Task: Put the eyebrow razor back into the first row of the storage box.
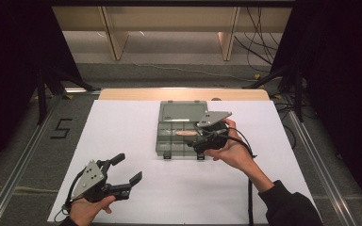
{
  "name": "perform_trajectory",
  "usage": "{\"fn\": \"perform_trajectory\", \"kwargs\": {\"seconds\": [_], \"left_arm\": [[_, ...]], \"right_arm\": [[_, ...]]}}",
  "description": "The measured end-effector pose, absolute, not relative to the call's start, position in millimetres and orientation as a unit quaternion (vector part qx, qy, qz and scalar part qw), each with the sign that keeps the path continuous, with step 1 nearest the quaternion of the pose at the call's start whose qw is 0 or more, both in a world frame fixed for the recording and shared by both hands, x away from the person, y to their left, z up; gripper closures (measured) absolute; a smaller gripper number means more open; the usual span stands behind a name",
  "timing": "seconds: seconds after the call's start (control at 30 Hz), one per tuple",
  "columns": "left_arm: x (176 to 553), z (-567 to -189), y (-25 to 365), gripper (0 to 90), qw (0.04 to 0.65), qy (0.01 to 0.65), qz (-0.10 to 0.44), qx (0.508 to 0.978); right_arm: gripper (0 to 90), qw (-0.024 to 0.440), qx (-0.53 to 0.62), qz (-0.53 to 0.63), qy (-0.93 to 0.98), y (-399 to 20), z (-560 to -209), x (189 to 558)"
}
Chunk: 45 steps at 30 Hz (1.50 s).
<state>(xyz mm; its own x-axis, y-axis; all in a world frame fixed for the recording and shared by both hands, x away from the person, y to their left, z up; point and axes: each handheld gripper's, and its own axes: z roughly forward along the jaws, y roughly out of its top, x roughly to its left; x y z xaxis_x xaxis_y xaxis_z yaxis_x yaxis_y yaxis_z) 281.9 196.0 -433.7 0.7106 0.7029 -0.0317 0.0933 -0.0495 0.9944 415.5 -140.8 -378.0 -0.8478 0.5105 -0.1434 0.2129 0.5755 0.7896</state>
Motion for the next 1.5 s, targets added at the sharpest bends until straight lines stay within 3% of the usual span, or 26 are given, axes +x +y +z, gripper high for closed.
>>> {"fn": "perform_trajectory", "kwargs": {"seconds": [0.87,1.33,1.5], "left_arm": [[280.6,-433.1,196.1,16.1,0.62,0.294,0.246,0.685],[280.5,-432.9,195.9,16.2,0.62,0.294,0.247,0.684],[280.4,-432.8,196.0,16.1,0.62,0.293,0.247,0.684]], "right_arm": [[26.4,0.167,0.236,0.468,0.835,-164.7,-395.4,379.1],[22.7,0.16,0.249,0.487,0.822,-178.7,-407.5,360.1],[17.3,0.153,0.257,0.485,0.822,-183.2,-410.2,354.0]]}}
